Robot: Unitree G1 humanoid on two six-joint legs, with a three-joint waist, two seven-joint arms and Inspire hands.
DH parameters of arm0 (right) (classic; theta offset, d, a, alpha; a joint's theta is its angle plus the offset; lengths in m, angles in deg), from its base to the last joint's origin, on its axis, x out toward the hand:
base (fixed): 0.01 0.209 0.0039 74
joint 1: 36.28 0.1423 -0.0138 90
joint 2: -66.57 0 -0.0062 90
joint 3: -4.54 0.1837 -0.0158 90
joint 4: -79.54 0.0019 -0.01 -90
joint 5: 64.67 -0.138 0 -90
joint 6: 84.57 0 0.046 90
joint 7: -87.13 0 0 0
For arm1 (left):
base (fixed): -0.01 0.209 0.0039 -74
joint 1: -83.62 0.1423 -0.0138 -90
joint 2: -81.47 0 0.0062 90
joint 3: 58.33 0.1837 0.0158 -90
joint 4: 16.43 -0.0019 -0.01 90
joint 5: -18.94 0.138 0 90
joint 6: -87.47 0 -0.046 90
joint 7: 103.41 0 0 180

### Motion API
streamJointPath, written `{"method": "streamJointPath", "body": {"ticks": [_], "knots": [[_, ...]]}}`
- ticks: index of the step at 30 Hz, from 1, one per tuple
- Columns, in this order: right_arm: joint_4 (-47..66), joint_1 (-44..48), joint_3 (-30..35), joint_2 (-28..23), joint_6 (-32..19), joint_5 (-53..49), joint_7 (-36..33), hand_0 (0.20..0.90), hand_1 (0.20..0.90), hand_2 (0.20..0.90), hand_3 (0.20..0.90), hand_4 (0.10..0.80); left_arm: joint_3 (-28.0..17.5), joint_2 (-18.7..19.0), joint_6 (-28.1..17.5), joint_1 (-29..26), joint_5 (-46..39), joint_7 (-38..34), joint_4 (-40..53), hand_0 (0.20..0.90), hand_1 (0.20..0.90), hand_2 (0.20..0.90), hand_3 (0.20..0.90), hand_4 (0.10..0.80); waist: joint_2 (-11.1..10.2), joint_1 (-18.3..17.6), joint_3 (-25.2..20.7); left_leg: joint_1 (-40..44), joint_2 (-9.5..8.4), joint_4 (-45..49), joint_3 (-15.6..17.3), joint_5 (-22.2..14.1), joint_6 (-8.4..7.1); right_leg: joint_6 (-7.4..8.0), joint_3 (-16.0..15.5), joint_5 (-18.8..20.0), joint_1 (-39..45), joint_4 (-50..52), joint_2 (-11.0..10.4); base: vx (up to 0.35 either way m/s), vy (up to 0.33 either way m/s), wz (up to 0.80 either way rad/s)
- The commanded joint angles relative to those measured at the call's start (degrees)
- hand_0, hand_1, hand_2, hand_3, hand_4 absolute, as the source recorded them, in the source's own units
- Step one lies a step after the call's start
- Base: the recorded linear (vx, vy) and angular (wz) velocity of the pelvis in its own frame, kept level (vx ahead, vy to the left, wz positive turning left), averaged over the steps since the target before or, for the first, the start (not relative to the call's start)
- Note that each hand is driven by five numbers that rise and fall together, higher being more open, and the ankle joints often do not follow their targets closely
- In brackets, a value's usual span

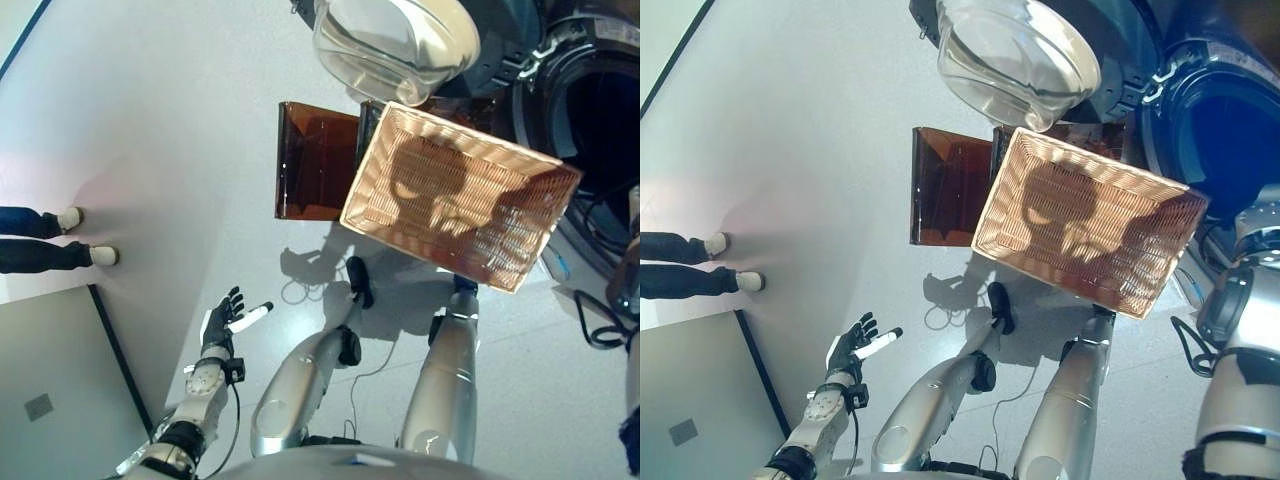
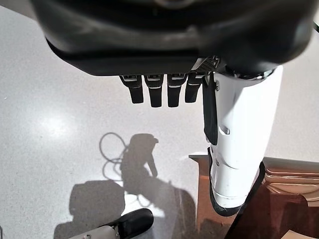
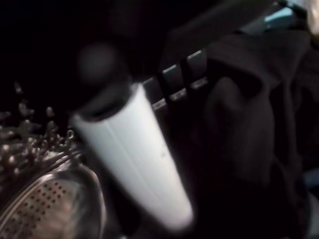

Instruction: Pick up the clothes and place them into the washing machine

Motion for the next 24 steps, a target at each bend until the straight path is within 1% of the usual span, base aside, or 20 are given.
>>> {"method": "streamJointPath", "body": {"ticks": [1,10,17,20,21,24], "knots": [[9.2,7.1,-11.1,-17.7,-5.4,4.6,-0.1,0.9,0.9,0.9,0.9,0.8,-1.2,1.2,-2.0,2.6,-1.5,-3.1,-3.8,0.9,0.9,0.9,0.9,0.8,2.4,-3.2,-2.6,-4.1,5.48,8.1,-1.0,-1.9,-7.33,-7.58,-2.8,-4.3,0.0,5.9,6.9,0.0,0.0,0.0],[8.8,7.0,-11.8,-17.9,-4.8,5.6,0.4,0.9,0.9,0.9,0.9,0.8,-1.3,1.3,-2.1,2.6,-1.3,-3.0,-4.1,0.9,0.9,0.9,0.9,0.8,2.1,-2.8,-3.3,-4.1,5.34,8.3,-1.1,-2.1,-7.24,-7.56,-2.8,-4.3,0.1,5.9,7.0,0.0,0.0,0.0],[10.7,4.1,-10.6,-16.2,-4.7,8.7,-0.6,0.9,0.9,0.9,0.9,0.8,-1.4,1.1,-2.5,2.7,-1.3,-3.2,-3.5,0.9,0.9,0.9,0.9,0.8,2.0,-2.8,-3.1,-4.1,5.33,8.4,-1.1,-2.2,-7.17,-7.54,-2.8,-4.3,0.2,5.8,7.0,0.0,0.0,0.0],[14.3,0.6,-8.6,-14.4,-5.5,13.9,-4.5,0.9,0.9,0.9,0.9,0.8,-1.5,0.9,-2.8,2.9,-1.0,-3.4,-3.0,0.9,0.9,0.9,0.9,0.8,2.1,-2.8,-2.9,-4.2,5.29,8.5,-1.2,-2.2,-7.04,-7.56,-2.9,-4.4,0.3,5.9,6.9,0.0,0.0,0.0],[18.0,-2.1,-6.5,-12.5,-6.8,17.2,-7.7,0.9,0.9,0.9,0.9,0.8,-1.6,0.5,-3.1,2.9,-0.9,-3.9,-2.5,0.9,0.9,0.9,0.9,0.8,2.4,-2.8,-2.8,-4.2,5.19,8.5,-1.2,-2.2,-6.92,-7.57,-2.8,-4.4,0.2,6.0,6.9,0.0,0.0,0.0],[21.6,-5.9,-3.6,-10.1,-7.0,21.2,-11.5,0.9,0.9,0.9,0.9,0.8,-1.7,0.4,-3.3,2.9,-0.4,-4.4,-2.1,0.9,0.9,0.9,0.9,0.8,2.4,-2.7,-2.8,-4.2,5.09,8.6,-1.2,-2.3,-6.81,-7.55,-2.8,-4.4,0.2,6.0,6.9,0.0,0.0,0.0]]}}
